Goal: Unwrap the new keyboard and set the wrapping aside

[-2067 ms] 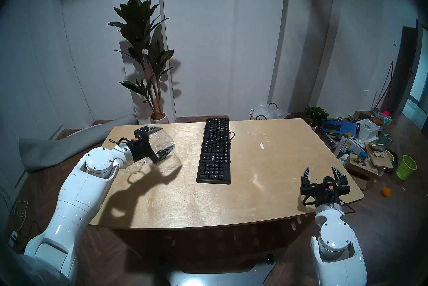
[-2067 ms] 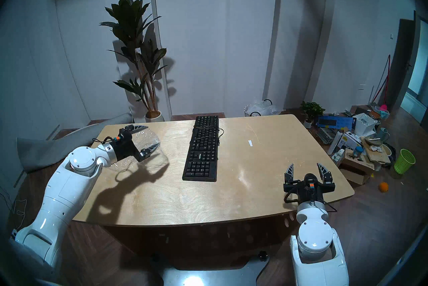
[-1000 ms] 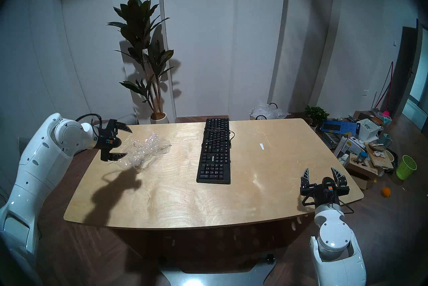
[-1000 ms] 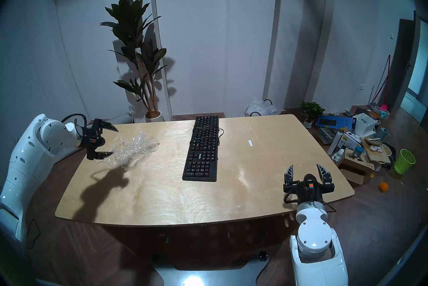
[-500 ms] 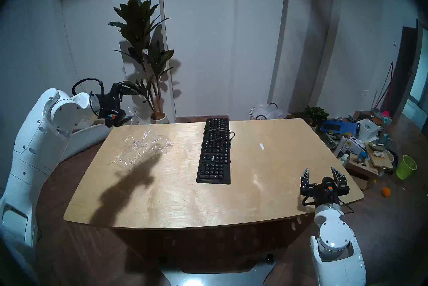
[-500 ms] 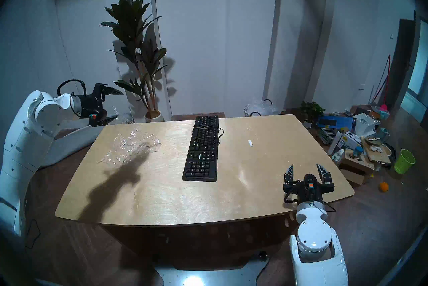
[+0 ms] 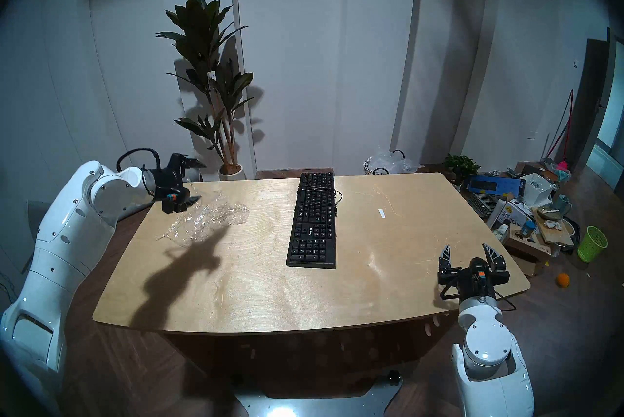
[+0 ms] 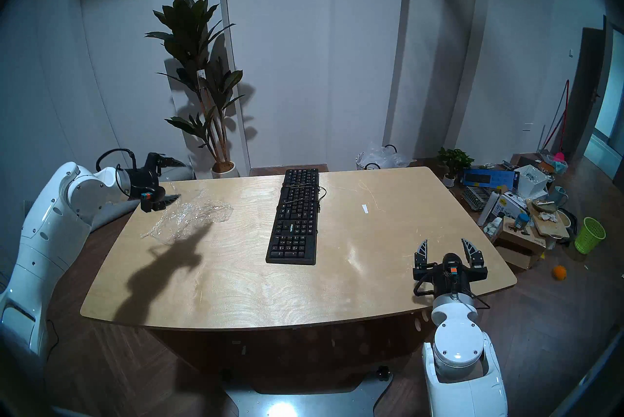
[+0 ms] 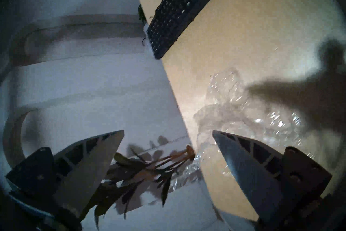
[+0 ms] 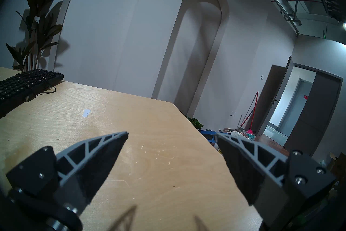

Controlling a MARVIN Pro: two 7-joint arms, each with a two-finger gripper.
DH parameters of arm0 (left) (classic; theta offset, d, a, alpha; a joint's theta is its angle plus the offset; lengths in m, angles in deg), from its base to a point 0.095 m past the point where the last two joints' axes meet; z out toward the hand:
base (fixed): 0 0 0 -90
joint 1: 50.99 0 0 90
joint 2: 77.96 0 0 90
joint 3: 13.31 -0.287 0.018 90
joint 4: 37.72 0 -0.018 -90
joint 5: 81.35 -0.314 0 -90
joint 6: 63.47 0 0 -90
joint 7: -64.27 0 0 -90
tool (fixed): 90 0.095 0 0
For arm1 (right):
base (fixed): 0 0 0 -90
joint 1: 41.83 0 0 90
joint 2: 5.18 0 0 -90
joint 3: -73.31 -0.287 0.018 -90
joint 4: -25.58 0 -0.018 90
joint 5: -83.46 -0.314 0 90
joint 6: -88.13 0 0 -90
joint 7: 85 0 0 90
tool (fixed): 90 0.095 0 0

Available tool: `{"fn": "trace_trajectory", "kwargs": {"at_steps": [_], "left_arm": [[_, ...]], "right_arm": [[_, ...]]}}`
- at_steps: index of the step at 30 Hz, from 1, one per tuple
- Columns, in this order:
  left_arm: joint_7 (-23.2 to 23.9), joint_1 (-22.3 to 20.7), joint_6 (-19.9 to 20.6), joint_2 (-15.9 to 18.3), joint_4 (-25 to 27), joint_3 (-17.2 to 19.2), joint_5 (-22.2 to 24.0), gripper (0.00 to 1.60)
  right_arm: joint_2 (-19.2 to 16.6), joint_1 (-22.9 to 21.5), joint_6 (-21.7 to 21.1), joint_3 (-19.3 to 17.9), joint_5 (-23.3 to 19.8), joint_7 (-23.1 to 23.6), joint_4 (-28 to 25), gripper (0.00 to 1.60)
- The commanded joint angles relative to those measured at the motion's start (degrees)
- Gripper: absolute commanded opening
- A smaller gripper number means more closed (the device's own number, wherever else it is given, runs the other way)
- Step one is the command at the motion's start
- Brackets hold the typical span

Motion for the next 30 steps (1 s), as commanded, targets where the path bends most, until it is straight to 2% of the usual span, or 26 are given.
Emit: {"fn": "trace_trajectory", "kwargs": {"at_steps": [1,4,5,6,7,9,11,13,16,17,18,19,21,23,25,30], "left_arm": [[-1.6,-6.2,1.0,4.5,3.9,6.3,-3.0,1.60],[-0.5,-7.1,1.0,4.4,6.9,6.6,-1.7,1.60],[1.5,-6.5,0.3,4.8,6.9,5.7,-1.8,1.60],[4.3,-7.1,0.2,5.3,7.8,4.0,-1.8,1.60],[6.3,-7.6,-0.7,6.6,6.5,0.0,-1.5,1.60],[7.0,-2.7,-1.4,8.3,5.8,-2.7,-3.0,1.60],[9.2,0.9,-2.7,8.6,4.6,-3.6,-5.0,1.60],[11.4,2.0,-3.4,8.8,3.0,-5.0,-5.0,1.60],[15.0,2.7,-4.9,12.0,1.3,-6.9,-6.4,1.60],[15.9,2.4,-5.4,12.8,1.6,-6.0,-8.3,1.60],[16.7,-2.7,-5.8,13.9,1.6,-5.3,-10.6,1.60],[16.7,-2.7,-5.8,13.9,1.6,-5.3,-10.6,1.60],[12.9,-6.4,-5.2,11.9,3.7,-1.3,-9.5,1.60],[11.5,-5.5,-5.1,10.9,7.2,1.8,-8.8,1.60],[10.2,-5.0,-5.6,10.7,6.9,1.5,-8.8,1.60],[6.0,-7.1,-7.3,7.6,11.2,4.6,-7.9,1.60]], "right_arm": [[0.0,-0.2,0.3,0.1,0.0,0.0,-1.0,1.60],[0.0,-0.3,0.3,0.1,0.0,0.0,-1.0,1.60],[0.0,-0.2,0.3,0.1,0.0,0.0,-1.1,1.60],[0.0,-0.2,0.4,0.1,0.0,0.0,-1.3,1.60],[0.0,-0.1,0.4,0.1,0.0,0.0,-1.4,1.60],[0.0,-0.1,0.4,0.1,0.0,0.0,-1.4,1.60],[0.0,-0.2,0.3,0.1,0.0,0.0,-1.2,1.60],[0.0,-0.3,0.3,0.1,0.0,0.0,-1.0,1.60],[0.0,-0.2,0.3,0.1,0.0,0.0,-1.1,1.60],[0.0,-0.1,0.4,0.1,0.0,0.0,-1.3,1.60],[0.1,0.3,0.4,0.2,0.0,0.1,-2.0,1.60],[0.1,0.3,0.4,0.2,0.0,0.1,-2.0,1.60],[0.0,0.0,0.4,0.2,0.0,0.0,-1.5,1.60],[0.0,-0.2,0.3,0.1,0.0,0.0,-1.1,1.60],[0.0,-0.3,0.2,0.1,0.0,0.0,-0.8,1.60],[0.0,-0.3,0.2,0.1,0.0,0.0,-0.6,1.60]]}}
